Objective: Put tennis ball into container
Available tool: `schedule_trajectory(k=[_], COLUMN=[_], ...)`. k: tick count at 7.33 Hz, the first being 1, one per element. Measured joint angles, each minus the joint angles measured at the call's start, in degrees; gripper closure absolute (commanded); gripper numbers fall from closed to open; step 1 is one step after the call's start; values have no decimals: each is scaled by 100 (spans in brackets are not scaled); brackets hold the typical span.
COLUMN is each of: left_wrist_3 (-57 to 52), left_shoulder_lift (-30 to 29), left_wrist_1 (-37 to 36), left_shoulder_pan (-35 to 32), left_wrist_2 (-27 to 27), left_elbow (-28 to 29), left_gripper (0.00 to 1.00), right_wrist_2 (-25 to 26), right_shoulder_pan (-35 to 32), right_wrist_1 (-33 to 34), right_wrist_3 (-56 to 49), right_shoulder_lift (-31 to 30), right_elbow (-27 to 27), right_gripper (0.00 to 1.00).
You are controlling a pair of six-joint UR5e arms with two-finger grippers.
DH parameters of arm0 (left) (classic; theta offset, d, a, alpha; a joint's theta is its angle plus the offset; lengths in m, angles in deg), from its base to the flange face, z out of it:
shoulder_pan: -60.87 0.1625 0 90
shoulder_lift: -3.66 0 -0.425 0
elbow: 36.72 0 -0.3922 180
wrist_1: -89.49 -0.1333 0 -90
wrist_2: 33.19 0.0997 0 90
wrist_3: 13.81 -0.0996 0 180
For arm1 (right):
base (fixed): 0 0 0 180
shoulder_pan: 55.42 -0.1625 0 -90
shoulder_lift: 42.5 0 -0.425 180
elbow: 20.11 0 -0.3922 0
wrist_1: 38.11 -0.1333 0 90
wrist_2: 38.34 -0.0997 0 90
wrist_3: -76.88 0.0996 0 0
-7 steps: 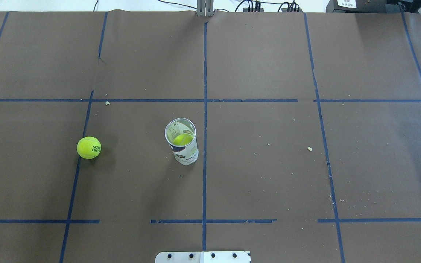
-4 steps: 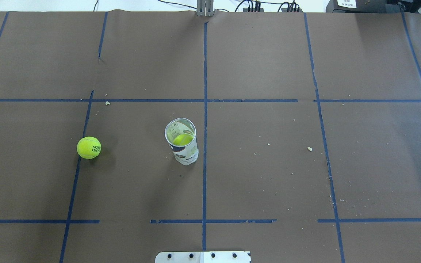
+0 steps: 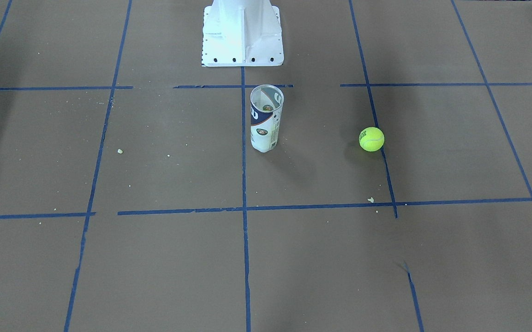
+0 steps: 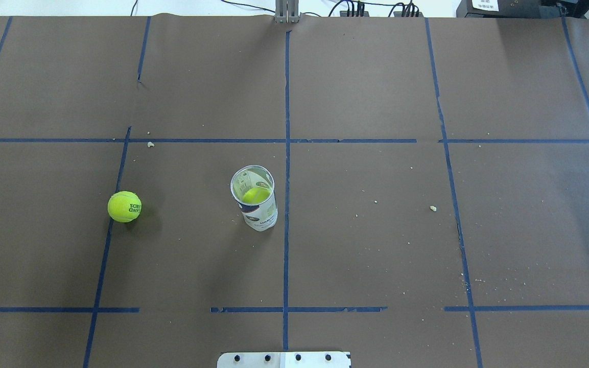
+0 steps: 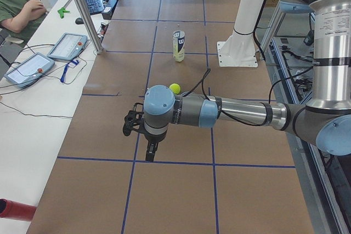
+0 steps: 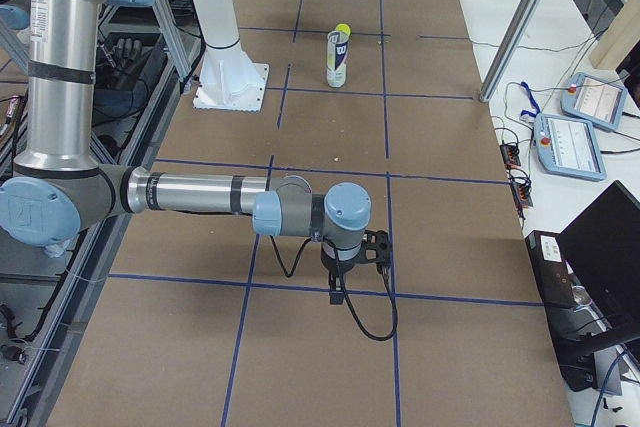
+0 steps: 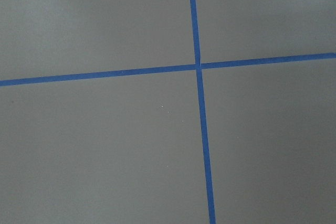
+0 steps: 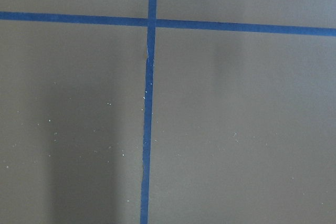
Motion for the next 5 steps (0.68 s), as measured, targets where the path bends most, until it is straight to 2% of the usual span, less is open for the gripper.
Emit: schedule_trajectory(k=[3, 5], left_wrist_3=[56, 823], left_shoulder_lift=[-18, -23], left_wrist_1=[457, 987], left_shoulder_pan=[56, 711], left_wrist_2=[-48, -40], left_elbow=[94, 26], left_gripper=[0, 0], right_wrist_2=[0, 0], right_shoulder_pan=[0, 0], right_wrist_1=[0, 0], right_wrist_3=[0, 0], right_shoulder_lift=[0, 0], right_elbow=[0, 0], right_gripper=[0, 0])
